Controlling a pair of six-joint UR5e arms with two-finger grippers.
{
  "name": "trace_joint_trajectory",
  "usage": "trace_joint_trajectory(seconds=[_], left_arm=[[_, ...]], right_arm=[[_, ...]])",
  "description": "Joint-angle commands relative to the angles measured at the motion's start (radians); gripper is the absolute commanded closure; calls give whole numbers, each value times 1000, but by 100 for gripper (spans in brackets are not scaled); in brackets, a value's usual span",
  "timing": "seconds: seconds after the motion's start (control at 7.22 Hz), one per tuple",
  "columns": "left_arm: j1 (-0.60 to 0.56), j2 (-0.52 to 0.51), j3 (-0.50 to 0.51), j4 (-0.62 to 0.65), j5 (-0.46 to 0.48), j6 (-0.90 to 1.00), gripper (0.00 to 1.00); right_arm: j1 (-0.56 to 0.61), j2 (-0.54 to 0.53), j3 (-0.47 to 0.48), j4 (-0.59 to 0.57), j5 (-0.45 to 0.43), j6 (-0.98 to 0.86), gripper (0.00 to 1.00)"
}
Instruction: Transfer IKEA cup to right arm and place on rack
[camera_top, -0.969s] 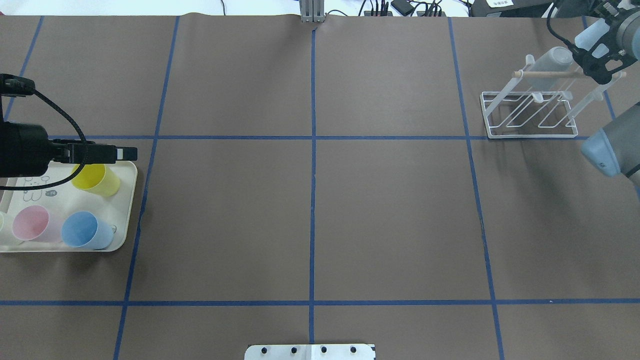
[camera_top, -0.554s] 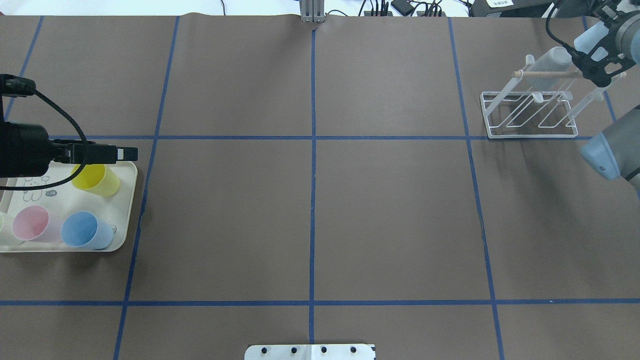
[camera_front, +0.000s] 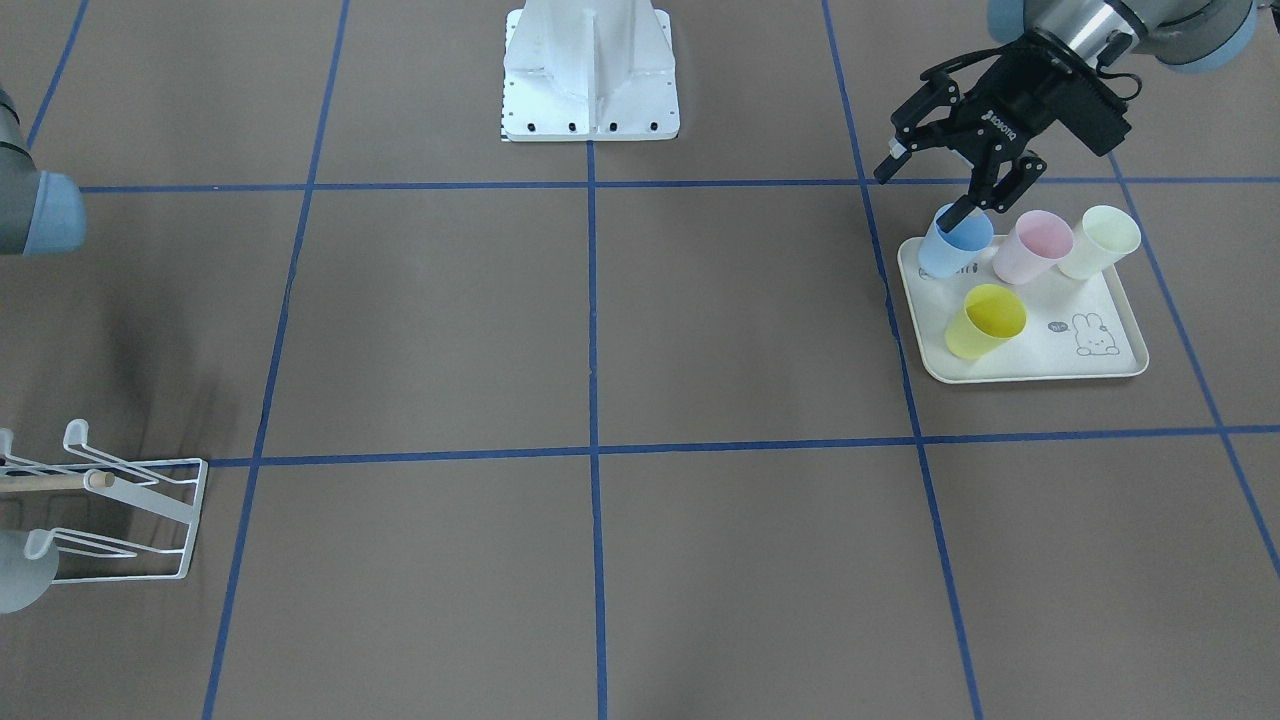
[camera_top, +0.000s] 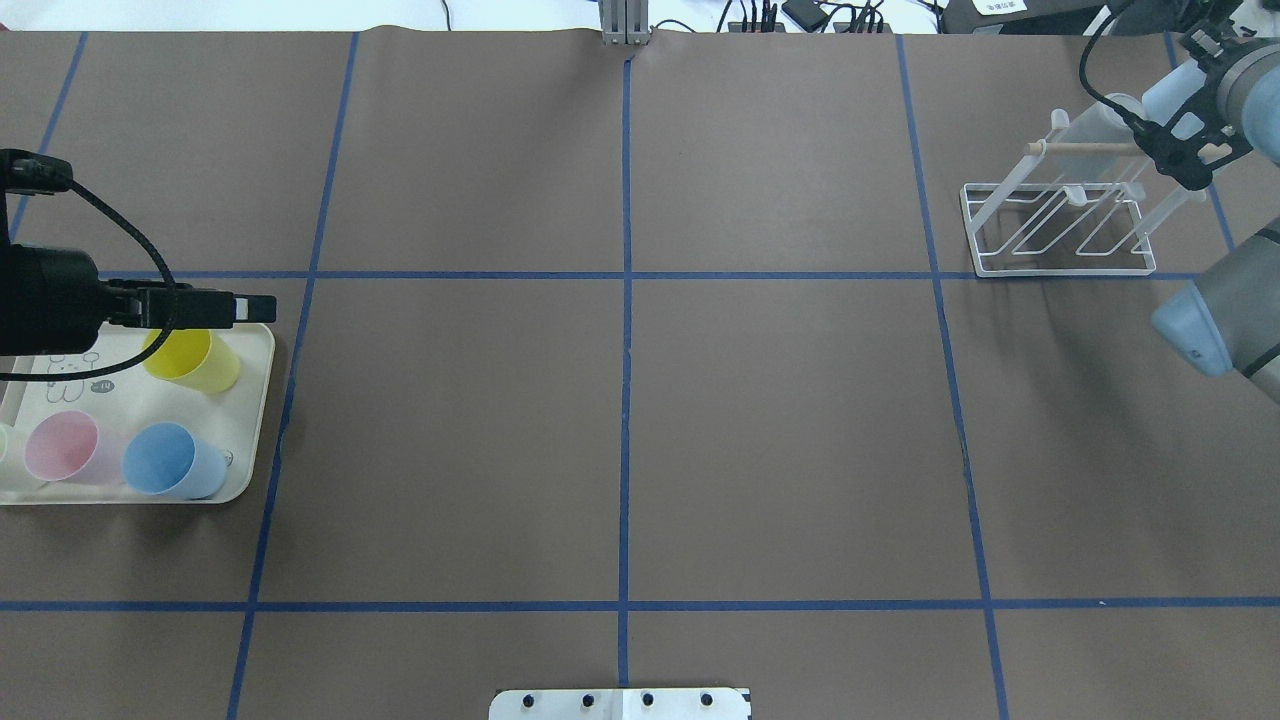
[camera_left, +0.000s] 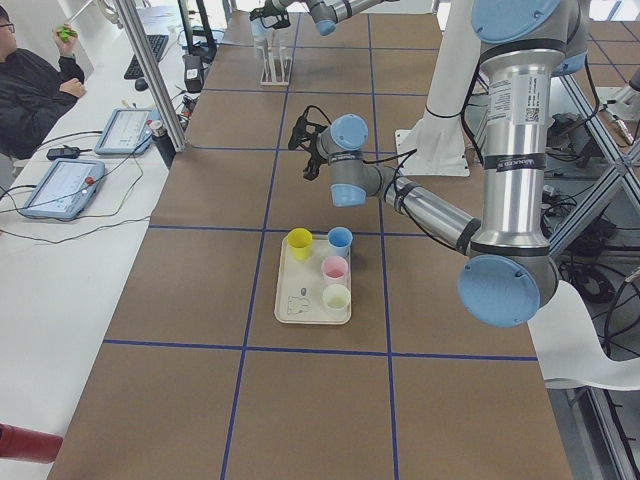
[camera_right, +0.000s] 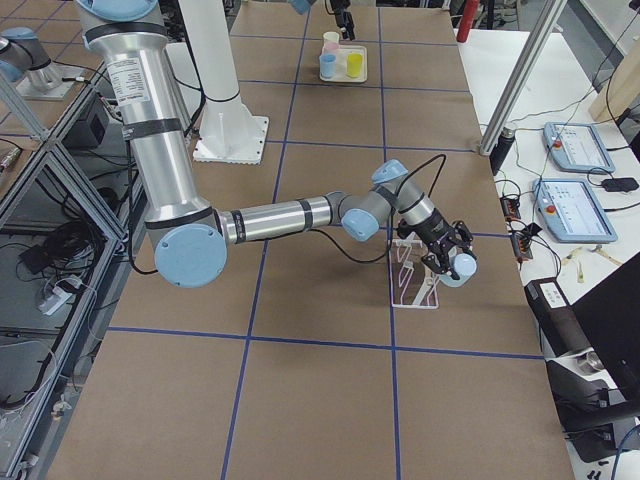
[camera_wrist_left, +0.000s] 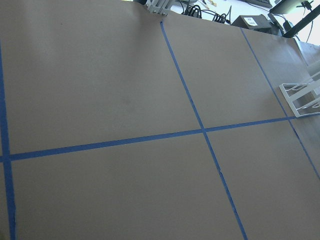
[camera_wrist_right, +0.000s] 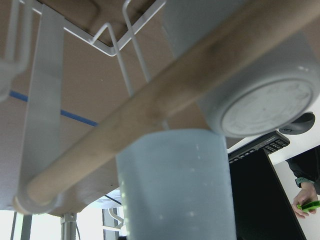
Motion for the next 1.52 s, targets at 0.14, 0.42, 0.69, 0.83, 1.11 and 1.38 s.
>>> trace_joint_trajectory(seconds=[0.14,0.42,0.69,0.83,1.11,1.38], left_arm=[[0,0,1,-1,0,0,1],[2,0,1,-1,0,-2,1],[2,0,-1,-1,2,-2,1],[2,0,-1,-1,2,-3,1],[2,0,-1,-1,2,-5,1],[2,-2,-1,-2,2,-6,1]], right_arm=[[-15,-5,-2,0,-10,0,100],[-48,-13,-5,0,-74,0,100],[-51,-16,-3,0,-84,3,99],[-53,-22,-2,1,-113,15,79],[-54,-24,0,3,-131,17,29],[-54,-22,1,11,-131,17,2]])
